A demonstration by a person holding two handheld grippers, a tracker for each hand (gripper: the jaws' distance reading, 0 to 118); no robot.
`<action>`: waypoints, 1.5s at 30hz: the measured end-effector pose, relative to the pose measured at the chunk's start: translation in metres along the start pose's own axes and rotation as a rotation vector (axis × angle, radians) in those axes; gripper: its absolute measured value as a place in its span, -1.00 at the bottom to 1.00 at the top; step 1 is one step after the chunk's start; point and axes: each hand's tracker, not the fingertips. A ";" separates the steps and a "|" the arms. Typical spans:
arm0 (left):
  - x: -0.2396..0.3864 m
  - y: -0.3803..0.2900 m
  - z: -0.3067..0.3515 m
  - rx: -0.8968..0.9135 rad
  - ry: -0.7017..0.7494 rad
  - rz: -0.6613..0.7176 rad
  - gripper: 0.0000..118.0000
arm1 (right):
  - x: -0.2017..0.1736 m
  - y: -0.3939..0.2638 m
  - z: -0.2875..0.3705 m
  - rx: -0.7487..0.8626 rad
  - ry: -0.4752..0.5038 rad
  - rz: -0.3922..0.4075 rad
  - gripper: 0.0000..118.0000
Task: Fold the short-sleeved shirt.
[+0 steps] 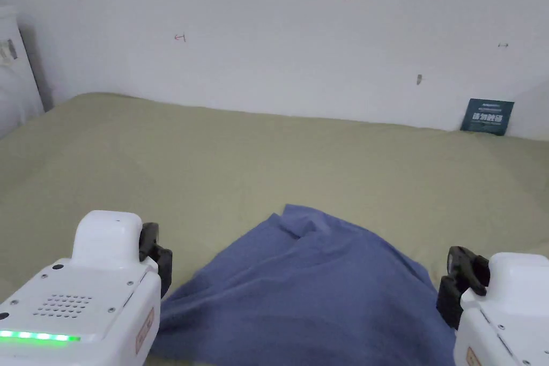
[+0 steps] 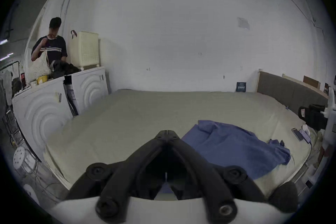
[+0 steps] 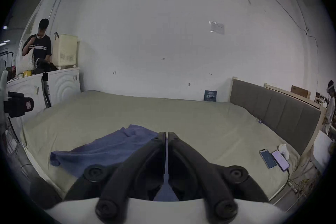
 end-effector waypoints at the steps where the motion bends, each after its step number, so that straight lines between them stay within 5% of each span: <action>1: -0.011 0.000 0.000 -0.009 -0.004 0.007 -1.00 | -0.003 -0.002 0.001 0.004 0.006 0.000 -0.91; 13: -0.137 -0.075 -0.117 -0.655 -0.153 0.234 -1.00 | -0.051 -0.039 -0.027 -0.110 0.071 0.056 -0.91; 14: -0.139 -0.081 -0.126 -0.669 -0.162 0.221 -0.86 | -0.051 -0.041 -0.029 -0.118 0.078 0.049 -0.91; 15: -0.141 -0.088 -0.134 -0.705 -0.195 0.221 -0.39 | -0.051 -0.044 -0.031 -0.122 0.076 0.040 -0.91; 17: -0.141 -0.100 -0.151 -0.788 -0.192 0.220 0.98 | -0.053 -0.048 -0.036 -0.144 0.078 0.046 -0.91; 18: -0.135 -0.107 -0.154 -0.792 -0.184 0.206 1.00 | -0.054 -0.050 -0.037 -0.154 0.069 0.054 -0.91; 22: -0.129 -0.122 -0.168 -0.809 -0.163 0.192 0.91 | -0.049 -0.058 -0.044 -0.199 0.055 0.067 -0.91; 24: -0.124 -0.127 -0.171 -0.809 -0.158 0.188 0.20 | -0.045 -0.062 -0.047 -0.219 0.047 0.063 -0.91; 26: -0.120 -0.128 -0.169 -0.794 -0.130 0.175 -0.25 | -0.041 -0.065 -0.049 -0.229 0.042 0.059 -0.91; 27: -0.118 -0.129 -0.169 -0.789 -0.139 0.176 -0.94 | -0.039 -0.065 -0.051 -0.236 0.038 0.058 -0.91; 35: -0.105 -0.126 -0.163 -0.756 -0.123 0.127 -0.99 | -0.010 -0.074 -0.092 -0.318 0.052 0.011 -0.91; 43: -0.101 -0.129 -0.158 -0.757 -0.125 0.157 -0.99 | 0.035 -0.071 -0.258 -0.598 0.112 0.011 -0.88; 45: -0.099 -0.129 -0.157 -0.759 -0.122 0.165 -0.99 | 0.042 -0.066 -0.301 -0.641 0.132 0.045 -0.48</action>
